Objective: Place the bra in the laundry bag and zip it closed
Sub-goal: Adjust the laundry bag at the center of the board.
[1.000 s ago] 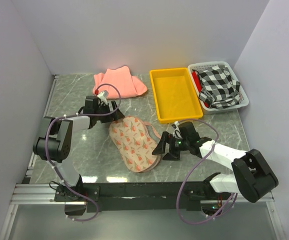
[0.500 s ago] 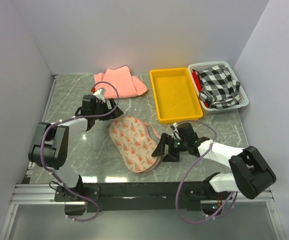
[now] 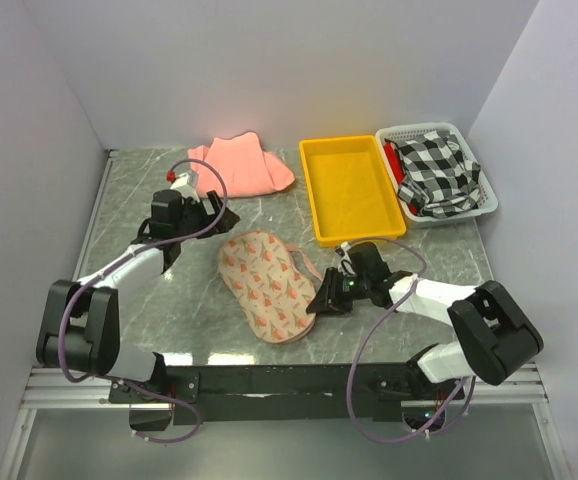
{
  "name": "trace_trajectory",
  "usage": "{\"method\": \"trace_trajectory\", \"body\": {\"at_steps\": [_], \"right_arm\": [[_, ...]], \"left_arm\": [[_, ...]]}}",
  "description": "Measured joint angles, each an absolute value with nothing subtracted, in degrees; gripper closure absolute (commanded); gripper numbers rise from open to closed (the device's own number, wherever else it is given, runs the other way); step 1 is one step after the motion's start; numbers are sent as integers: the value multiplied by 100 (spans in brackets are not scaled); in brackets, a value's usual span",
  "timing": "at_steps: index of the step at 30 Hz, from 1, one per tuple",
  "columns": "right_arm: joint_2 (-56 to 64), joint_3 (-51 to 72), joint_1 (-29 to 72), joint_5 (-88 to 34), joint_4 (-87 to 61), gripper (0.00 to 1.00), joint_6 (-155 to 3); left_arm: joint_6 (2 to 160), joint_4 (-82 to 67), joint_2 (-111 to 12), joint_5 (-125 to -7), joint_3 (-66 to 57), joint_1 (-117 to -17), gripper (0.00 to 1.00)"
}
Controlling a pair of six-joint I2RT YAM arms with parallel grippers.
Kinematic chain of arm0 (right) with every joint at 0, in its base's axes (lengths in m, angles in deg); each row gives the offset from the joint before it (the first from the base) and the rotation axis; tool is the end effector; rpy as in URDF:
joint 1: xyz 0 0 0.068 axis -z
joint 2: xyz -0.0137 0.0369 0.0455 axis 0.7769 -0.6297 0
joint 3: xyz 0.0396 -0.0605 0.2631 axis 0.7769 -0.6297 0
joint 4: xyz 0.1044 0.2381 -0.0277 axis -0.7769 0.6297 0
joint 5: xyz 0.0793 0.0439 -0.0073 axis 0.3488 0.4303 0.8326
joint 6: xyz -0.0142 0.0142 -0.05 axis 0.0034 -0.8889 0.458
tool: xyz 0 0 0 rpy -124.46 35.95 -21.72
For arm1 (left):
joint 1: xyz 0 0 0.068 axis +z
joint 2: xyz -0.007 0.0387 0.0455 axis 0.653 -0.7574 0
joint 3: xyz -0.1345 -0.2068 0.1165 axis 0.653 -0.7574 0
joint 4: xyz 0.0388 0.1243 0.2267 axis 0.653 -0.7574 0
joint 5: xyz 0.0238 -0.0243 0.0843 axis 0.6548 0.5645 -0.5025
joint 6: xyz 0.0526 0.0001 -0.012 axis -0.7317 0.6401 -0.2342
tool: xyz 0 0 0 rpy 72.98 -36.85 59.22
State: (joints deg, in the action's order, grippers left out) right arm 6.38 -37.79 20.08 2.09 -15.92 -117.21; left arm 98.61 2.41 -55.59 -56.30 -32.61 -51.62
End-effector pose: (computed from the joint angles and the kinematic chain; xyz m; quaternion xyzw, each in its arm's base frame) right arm 0.1914 0.1389 0.1406 0.0251 0.8967 0.4363 0.0706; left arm 0.3016 -0.0690 0.2242 -0.0532 0.8399 -0.3046 0.4461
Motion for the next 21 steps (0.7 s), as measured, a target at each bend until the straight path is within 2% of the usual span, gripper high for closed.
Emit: {"method": "trace_trajectory", "body": {"at_steps": [6,12,21], "right_arm": [[384,-3064,2008,-171,-947,77,-11279],[-519,-1578,2010,-669,43,78,-10392],[-1913,615,1993,-1742,1665,72,-9081]], "left_arm": [[9907,-86,-5080,-5674,-3425,-5162,9],[9990,-473,-4332,-5790,-3452,-5162,9],[10055,-932,-3487,-6229,-3594,-5223,9]]}}
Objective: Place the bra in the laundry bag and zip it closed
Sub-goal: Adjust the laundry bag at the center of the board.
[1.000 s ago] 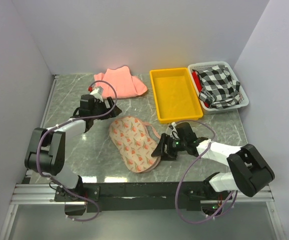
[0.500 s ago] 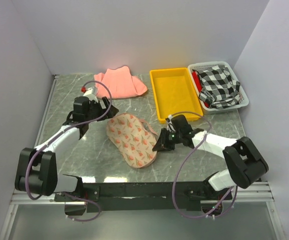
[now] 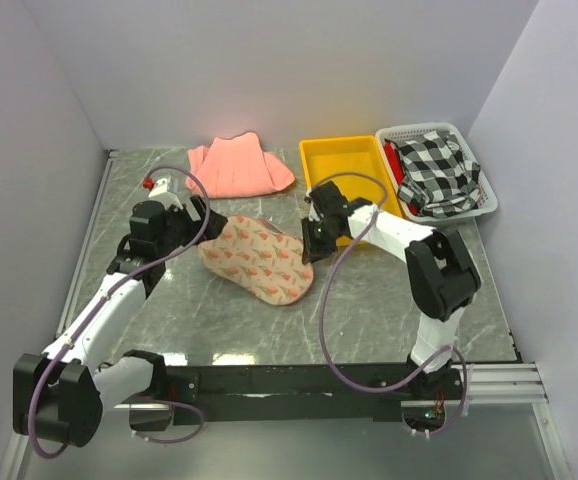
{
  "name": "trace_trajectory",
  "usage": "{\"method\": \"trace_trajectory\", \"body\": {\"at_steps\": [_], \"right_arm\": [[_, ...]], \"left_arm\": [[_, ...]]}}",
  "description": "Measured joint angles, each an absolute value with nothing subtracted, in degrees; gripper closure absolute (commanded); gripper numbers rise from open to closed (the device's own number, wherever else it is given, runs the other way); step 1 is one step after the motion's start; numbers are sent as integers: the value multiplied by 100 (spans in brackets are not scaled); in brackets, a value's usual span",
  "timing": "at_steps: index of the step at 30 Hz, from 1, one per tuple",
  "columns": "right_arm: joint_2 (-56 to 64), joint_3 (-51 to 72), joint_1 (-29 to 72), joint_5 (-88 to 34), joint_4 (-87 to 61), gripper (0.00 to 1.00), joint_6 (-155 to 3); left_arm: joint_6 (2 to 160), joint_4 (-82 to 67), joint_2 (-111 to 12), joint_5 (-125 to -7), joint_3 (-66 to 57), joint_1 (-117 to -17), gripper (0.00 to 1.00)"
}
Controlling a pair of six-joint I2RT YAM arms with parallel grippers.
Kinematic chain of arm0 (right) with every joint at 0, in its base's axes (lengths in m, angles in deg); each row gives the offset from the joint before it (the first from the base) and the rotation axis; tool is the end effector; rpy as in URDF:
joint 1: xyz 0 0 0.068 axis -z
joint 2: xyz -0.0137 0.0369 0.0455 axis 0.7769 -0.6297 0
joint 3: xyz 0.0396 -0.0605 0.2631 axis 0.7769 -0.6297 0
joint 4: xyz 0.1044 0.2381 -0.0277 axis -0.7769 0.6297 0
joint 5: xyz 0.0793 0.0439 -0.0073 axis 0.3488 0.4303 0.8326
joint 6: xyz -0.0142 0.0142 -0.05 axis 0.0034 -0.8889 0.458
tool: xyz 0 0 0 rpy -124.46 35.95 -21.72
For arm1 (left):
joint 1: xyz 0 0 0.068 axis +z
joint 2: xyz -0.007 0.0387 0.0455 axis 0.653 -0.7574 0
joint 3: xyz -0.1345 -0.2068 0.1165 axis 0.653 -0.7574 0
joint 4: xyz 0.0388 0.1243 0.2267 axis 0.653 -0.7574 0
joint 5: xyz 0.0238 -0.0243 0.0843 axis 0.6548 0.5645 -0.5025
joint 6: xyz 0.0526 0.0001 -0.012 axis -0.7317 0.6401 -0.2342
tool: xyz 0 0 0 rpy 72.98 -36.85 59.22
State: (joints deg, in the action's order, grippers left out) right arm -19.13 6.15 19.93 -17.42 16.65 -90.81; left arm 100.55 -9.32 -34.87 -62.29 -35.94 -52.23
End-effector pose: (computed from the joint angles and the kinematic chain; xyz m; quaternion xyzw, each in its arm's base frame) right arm 0.3136 0.2006 0.1895 -0.1127 0.9564 0.2289 0.1419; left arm 0.2383 -0.0559 0.2769 -0.0821 0.8142 -0.2871 0.4978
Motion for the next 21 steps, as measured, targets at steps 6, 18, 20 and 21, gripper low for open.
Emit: {"method": "trace_trajectory", "body": {"at_steps": [6,18,20,21], "right_arm": [[-2536,2040,1955,-2341,2355,64,-8447],[-3611,3513,1923,-2674,2954,53,-7975],[-3589,3537,1923,-2728,2937,34,-7990],[-3554,3537,1923,-2739,2930,33,-7997]], "left_arm": [[10138,-1201,-3454,-6384,-3712,-5304,9],[10324,-1411,-3240,-7134,-3786,-5335,6],[10381,-1396,-3224,-7265,-3795,-5335,5],[10405,-1396,-3255,-7329,-3795,-5335,5]]}}
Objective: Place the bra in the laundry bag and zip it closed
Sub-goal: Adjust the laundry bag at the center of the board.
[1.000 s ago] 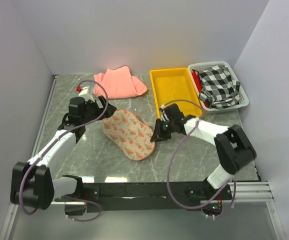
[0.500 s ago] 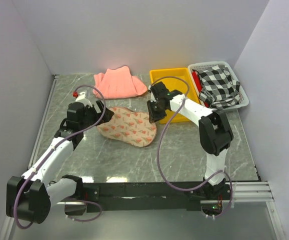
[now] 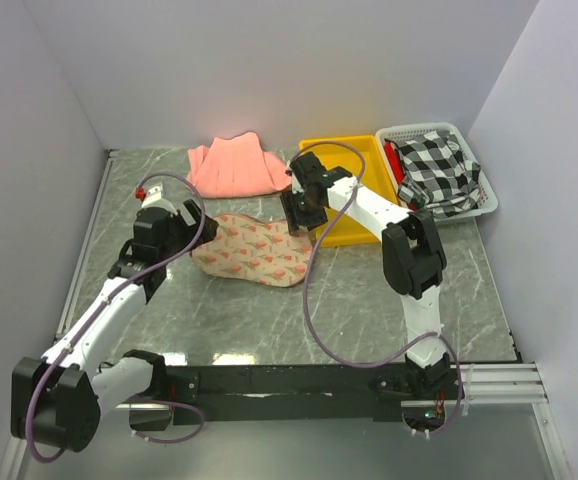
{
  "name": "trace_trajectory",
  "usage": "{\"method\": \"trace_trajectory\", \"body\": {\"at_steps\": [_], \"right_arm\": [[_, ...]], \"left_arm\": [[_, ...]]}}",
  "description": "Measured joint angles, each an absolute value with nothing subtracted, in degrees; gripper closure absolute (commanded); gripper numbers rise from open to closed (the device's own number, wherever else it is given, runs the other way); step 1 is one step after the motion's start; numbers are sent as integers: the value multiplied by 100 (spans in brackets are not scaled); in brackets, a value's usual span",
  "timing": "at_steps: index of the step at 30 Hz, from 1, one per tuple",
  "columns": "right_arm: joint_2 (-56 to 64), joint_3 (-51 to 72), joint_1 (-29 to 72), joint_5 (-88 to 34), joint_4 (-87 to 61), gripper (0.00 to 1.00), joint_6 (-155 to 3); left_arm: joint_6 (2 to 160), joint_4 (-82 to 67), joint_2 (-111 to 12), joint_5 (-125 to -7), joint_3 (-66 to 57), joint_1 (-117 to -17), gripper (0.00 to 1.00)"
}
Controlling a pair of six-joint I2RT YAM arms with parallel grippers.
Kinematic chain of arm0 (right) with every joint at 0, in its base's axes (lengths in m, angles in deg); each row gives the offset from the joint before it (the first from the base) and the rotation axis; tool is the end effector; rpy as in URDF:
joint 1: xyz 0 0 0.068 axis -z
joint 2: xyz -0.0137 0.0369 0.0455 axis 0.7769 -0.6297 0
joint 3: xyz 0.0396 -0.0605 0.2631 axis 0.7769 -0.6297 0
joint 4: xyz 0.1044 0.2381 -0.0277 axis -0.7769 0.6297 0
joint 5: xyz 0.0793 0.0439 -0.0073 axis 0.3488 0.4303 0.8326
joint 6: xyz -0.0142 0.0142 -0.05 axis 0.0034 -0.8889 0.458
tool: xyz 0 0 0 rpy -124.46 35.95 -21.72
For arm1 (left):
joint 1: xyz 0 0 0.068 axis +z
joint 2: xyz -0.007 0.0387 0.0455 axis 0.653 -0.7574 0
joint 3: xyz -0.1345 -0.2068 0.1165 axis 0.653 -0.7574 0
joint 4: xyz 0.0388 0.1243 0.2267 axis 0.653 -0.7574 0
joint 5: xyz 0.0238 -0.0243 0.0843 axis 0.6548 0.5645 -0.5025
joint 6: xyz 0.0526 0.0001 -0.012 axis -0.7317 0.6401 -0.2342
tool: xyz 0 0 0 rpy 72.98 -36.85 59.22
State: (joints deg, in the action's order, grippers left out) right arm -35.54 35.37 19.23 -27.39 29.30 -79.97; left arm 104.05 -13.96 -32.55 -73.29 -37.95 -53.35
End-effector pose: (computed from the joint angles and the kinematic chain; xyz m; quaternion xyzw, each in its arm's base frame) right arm 0.3849 0.2429 0.2145 -0.1902 0.9521 0.1382 0.1953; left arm 0.2274 -0.0514 0.2649 -0.1579 0.8267 -0.2238 0.4915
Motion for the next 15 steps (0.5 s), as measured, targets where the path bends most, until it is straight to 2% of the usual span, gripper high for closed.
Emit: {"method": "trace_trajectory", "body": {"at_steps": [8,11,15], "right_arm": [[-2577,3303,1923,-2873,2878,27,-8189],[-1852,2905,1921,-2558,2734,27,-8335],[-731,1740,1772,-1983,2327,27,-8582]], "left_arm": [[10505,-943,-4354,-7563,-3797,-5335,5],[10503,-679,-4872,-7600,-3782,-5330,5],[10508,-399,-5290,-7608,-3780,-5241,4]]}}
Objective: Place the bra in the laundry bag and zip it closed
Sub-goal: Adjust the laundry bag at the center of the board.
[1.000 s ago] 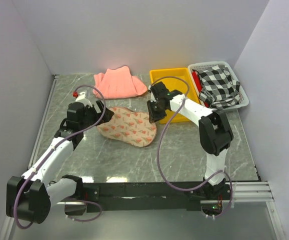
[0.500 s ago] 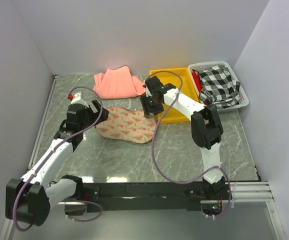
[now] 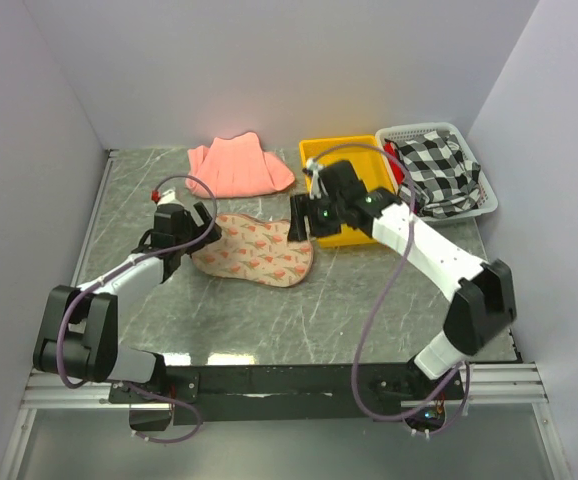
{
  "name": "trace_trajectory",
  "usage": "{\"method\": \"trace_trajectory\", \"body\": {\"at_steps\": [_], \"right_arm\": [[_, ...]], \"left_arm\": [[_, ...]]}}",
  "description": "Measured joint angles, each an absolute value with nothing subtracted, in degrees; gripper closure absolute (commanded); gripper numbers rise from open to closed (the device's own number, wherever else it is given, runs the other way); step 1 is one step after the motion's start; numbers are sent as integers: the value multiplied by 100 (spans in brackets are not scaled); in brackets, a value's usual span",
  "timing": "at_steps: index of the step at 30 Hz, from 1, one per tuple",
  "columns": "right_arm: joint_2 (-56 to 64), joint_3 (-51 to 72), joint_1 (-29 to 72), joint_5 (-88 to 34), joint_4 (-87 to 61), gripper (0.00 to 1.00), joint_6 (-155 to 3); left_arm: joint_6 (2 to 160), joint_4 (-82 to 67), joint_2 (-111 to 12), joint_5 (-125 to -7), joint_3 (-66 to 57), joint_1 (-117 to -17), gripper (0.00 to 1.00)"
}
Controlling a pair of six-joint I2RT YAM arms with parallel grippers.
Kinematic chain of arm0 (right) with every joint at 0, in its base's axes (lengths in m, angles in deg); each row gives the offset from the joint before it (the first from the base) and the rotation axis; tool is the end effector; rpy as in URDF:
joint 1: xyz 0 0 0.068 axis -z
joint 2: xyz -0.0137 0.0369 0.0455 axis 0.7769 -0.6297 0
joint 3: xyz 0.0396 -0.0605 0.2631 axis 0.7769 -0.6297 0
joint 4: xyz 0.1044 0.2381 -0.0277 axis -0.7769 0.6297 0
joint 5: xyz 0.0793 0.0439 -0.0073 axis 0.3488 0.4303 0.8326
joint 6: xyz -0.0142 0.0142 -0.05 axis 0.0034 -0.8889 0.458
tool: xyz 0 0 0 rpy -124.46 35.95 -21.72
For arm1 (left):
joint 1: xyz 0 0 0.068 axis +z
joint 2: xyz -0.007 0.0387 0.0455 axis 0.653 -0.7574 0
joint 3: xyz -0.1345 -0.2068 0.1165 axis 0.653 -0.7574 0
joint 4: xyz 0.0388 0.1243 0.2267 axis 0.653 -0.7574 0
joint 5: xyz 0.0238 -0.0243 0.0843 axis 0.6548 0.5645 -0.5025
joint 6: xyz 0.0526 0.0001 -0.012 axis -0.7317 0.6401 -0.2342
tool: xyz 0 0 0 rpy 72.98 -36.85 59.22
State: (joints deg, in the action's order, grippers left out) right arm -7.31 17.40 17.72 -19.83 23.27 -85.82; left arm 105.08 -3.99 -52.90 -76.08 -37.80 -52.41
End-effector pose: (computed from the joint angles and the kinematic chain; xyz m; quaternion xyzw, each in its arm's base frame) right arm 0.2942 0.2033 0.3148 -0.1789 0.9062 0.2596 0.2819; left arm 0.2796 -0.0565 0.1968 -0.1931 0.8651 -0.1737 0.4292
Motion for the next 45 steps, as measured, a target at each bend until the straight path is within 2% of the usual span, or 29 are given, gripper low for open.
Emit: {"method": "trace_trajectory", "body": {"at_steps": [5,13,20,29,38,45], "right_arm": [[-70,333,1440,-1437,2003,27,-8941],[-38,-542,1269,-916,1693,27,-9352],[-147,-539,672,-663,1326,27,-9599],[-1165,-334,391,-988,1096,27,-9811],[-2003,348,397,-1836,1166,27,-9765],[-2033,390,397,-2497,1332,27,-9763]], "left_arm": [[10501,-21,-5301,-7608,-3780,-5053,4],[10501,174,-5360,-7538,-3766,-4611,3],[10529,419,-6206,-7075,-3784,-4521,5],[10615,696,-6503,-6680,-3795,-4519,6],[10825,725,-5777,-6655,-4547,-4519,9],[11082,401,-4741,-6885,-5071,-4666,8]]}}
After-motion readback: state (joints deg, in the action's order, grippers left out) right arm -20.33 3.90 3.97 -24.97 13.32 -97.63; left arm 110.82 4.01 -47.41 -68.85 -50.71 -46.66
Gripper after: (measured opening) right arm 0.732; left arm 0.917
